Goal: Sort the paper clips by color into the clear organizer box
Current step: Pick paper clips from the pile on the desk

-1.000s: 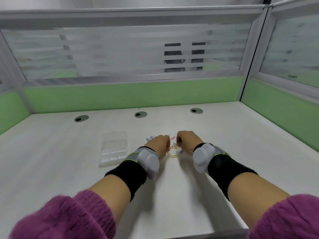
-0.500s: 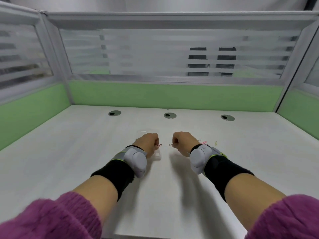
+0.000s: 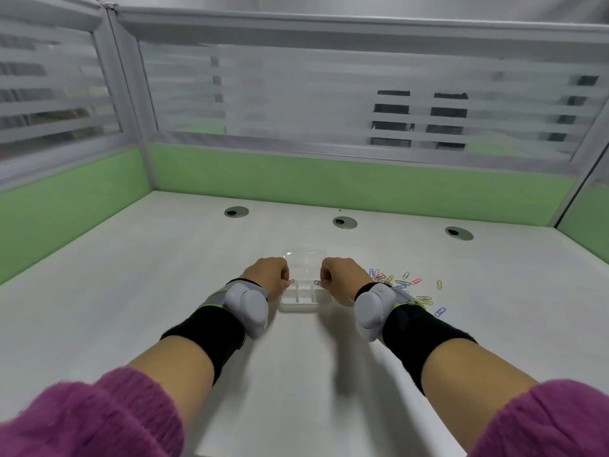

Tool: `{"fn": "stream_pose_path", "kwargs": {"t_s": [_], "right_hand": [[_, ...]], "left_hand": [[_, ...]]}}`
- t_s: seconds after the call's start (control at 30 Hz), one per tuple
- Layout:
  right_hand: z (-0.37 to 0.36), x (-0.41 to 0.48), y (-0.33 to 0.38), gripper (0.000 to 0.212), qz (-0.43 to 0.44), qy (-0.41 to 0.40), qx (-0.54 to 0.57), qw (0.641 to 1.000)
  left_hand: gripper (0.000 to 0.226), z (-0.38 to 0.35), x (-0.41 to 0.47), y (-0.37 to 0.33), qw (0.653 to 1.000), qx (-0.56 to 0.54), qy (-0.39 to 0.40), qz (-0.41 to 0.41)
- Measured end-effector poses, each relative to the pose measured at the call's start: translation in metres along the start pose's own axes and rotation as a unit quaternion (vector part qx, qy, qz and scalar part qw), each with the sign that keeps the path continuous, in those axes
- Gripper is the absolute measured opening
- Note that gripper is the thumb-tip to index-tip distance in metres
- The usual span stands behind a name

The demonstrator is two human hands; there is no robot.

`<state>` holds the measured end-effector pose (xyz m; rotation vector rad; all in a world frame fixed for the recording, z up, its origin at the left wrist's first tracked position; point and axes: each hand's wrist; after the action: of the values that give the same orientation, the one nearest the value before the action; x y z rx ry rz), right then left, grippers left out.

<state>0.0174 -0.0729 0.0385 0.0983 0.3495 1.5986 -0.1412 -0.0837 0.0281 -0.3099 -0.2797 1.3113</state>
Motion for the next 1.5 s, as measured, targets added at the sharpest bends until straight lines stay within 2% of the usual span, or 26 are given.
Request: {"fn": "stream_pose_path", "kwargs": {"t_s": [0.1,0.27,0.33,0.5,0.8,0.87,1.07,1.2,1.5], "right_hand": [[-0.001,0.002,0.004,0.021,-0.001,-0.003,0.006,1.0],[-0.002,0.004,0.015,0.021,0.007,0.0,0.001,1.0],[-0.003,0.004,0.02,0.02,0.011,0.0,0.0,1.0],[-0.009,0.006,0.035,0.014,0.027,0.0,-0.001,1.0],[-0.018,0.01,0.045,0.025,0.012,0.013,0.002,1.0],[-0.016,0.009,0.043,0.016,0.018,0.005,0.002,1.0],[-0.008,0.002,0.02,0.004,0.003,-0.023,0.012,1.0],[0.0,-0.004,-0.002,0.019,-0.008,-0.029,0.015,0.999],[0.016,-0.015,-0.066,0.021,-0.045,-0.047,0.029,0.997]], "left_hand": [[0.015,0.0,0.002,0.0,1.0,-0.015,-0.006,0.0],[0.017,0.0,0.004,0.0,1.0,-0.025,0.0,-0.003],[0.013,0.002,0.003,0.002,0.999,-0.03,-0.011,-0.007],[0.019,0.009,-0.006,0.013,0.998,-0.038,-0.045,0.0],[0.019,0.008,-0.02,0.026,0.998,-0.042,-0.052,0.005],[0.019,0.009,-0.019,0.022,0.998,-0.043,-0.054,0.0],[0.017,0.005,-0.014,0.0,0.997,-0.044,-0.055,-0.028],[0.016,-0.003,-0.008,-0.02,0.996,-0.043,-0.052,-0.05],[0.024,-0.026,0.012,-0.076,0.995,-0.042,-0.02,-0.092]]}}
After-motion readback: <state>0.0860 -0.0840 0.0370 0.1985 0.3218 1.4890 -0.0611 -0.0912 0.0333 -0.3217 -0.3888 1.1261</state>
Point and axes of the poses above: each hand's wrist, its own x-axis towards the middle knuckle, its own z-axis out of the back of the hand, y = z × x, and after that the axes turned 14 degrees about -z, right-handed
